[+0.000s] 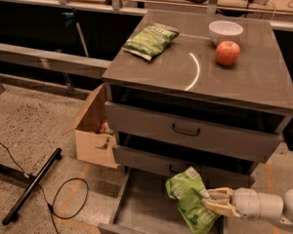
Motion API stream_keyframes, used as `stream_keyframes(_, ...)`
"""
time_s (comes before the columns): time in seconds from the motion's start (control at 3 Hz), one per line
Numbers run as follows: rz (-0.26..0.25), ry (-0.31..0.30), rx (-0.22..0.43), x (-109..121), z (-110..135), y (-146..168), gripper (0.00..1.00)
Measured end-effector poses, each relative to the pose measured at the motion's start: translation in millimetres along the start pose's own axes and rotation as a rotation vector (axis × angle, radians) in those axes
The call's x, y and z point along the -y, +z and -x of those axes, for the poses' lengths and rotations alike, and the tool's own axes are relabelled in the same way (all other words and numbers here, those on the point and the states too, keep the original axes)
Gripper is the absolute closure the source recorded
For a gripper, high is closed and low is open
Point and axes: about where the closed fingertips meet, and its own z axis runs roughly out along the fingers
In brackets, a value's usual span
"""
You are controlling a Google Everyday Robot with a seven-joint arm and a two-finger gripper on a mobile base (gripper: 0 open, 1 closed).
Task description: Pick green rice chip bag from bottom drawer and place on counter
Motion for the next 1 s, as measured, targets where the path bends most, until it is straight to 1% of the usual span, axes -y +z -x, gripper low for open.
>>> stream_keyframes(0.33, 0.019, -0.078, 0.019, -3, 50, 1, 1.00)
stream_keyframes(0.67, 0.021, -0.132, 0.031, -2, 102, -4, 1.00)
stream_keyframes(1.0, -0.012, -0.162, 0.034, 2, 154, -15, 1.00)
